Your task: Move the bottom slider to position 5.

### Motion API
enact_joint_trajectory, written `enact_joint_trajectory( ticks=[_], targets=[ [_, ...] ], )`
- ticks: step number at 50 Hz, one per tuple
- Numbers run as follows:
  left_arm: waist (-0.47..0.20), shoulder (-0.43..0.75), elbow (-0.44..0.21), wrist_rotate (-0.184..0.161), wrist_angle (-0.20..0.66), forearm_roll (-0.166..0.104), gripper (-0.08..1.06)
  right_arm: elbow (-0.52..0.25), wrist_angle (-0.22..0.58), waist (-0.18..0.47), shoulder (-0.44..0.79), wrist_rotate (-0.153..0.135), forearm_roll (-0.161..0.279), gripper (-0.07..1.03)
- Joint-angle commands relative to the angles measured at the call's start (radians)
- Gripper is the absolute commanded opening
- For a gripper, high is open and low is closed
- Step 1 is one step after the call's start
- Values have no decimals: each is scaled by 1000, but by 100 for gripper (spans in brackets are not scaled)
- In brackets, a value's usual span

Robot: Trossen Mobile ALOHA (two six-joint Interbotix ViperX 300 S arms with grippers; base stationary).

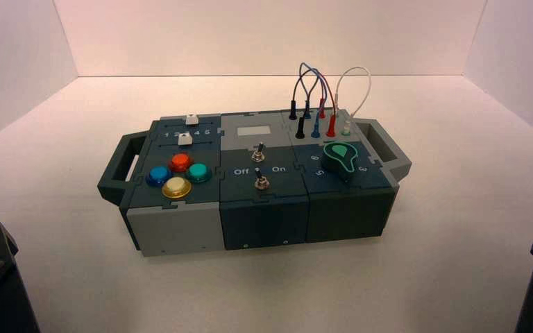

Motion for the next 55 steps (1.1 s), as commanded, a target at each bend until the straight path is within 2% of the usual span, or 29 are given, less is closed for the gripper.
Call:
enact_joint_trajectory(
  ticks=[1, 19, 29, 39, 42, 44, 46, 47, 55],
  targets=[
    [-2, 5, -15, 6, -5, 0, -3, -20, -6, 0, 8, -2, 0, -2],
    [-2, 9, -15, 9, -2, -2, -3, -20, 5, 3, 9, -3, -2, -2],
    [-2, 37, -34, 17, 57, 0, -3, -29, 43, 17, 28, -3, -5, -2],
    [-2, 51, -61, 17, 140, 0, -3, -49, 126, 23, 43, -3, -6, -2],
    [-2, 54, -74, 17, 183, -2, -3, -60, 161, 32, 46, -3, -6, -2],
    [-2, 54, -97, 17, 268, -2, -3, -81, 244, 61, 58, -3, -6, -2],
    [-3, 58, -112, 17, 367, -2, -3, -109, 351, 118, 92, -8, -6, -2],
    [-6, 57, -115, 17, 388, -2, -3, -118, 377, 137, 101, -8, -5, -2],
    [-60, 63, -140, 17, 509, -2, -3, -156, 486, 242, 160, -8, 0, -2]
  ],
)
